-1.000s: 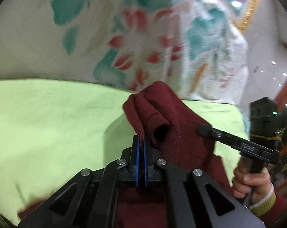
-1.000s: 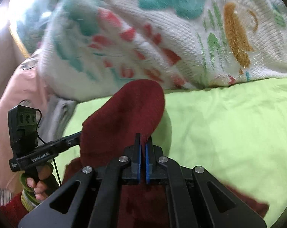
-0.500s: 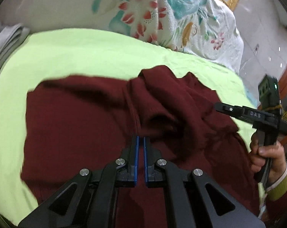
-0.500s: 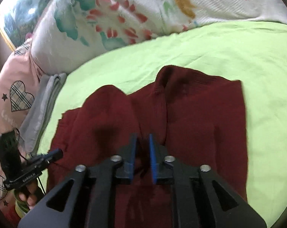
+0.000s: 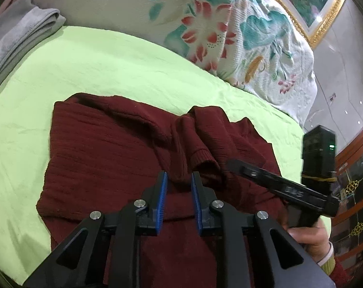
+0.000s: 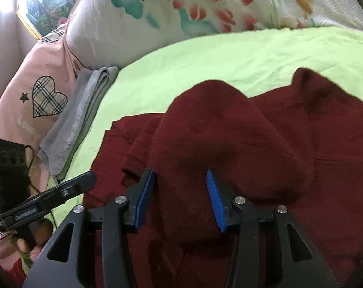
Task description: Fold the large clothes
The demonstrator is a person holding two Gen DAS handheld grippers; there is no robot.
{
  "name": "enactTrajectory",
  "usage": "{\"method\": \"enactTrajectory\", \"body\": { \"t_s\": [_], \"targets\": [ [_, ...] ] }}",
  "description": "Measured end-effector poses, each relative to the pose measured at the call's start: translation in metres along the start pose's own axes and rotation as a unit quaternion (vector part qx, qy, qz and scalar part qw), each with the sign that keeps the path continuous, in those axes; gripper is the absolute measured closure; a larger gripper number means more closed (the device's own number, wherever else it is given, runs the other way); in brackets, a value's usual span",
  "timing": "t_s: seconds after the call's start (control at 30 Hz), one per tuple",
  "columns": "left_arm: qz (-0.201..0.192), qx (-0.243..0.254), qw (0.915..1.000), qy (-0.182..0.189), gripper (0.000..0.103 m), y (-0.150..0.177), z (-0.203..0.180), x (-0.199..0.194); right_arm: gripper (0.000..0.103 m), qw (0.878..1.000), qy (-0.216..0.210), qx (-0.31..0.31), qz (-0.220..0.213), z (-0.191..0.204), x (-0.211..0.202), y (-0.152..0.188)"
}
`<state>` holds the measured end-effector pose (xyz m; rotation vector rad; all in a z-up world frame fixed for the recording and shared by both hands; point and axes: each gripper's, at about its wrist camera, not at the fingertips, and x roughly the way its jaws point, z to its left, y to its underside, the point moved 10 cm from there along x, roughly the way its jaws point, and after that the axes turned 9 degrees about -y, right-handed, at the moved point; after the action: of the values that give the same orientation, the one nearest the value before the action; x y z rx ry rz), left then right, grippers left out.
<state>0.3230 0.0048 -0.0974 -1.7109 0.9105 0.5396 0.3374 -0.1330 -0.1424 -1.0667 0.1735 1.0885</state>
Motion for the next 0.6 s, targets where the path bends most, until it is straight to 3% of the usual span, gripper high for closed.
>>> {"method": "enactTrajectory", "body": {
  "t_s": [0.03,0.23,0.4,0.6],
  "targets": [
    [0.002,0.002,1.0000,-0.001,0.082,0.000,0.000,-0.001,0.100,1.000,-0.001,-0.002,0.002,-0.001,0.002,0.000],
    [0.004,0.000,0.9998,0.019,0.075,0.002,-0.009,-0.004,0.100,0.998,-0.027,-0.031,-0.046,0.017,-0.055,0.009],
    [0.015,-0.019,0.9992,0.032,0.074,0.005,-0.010,-0.002,0.101,0.998,0.011,-0.060,-0.034,0.015,-0.069,0.017],
    [0.045,-0.010,0.9970,0.063,0.055,0.005,-0.022,0.003,0.101,0.997,-0.025,-0.060,-0.036,0.012,-0.098,0.042]
  ]
}}
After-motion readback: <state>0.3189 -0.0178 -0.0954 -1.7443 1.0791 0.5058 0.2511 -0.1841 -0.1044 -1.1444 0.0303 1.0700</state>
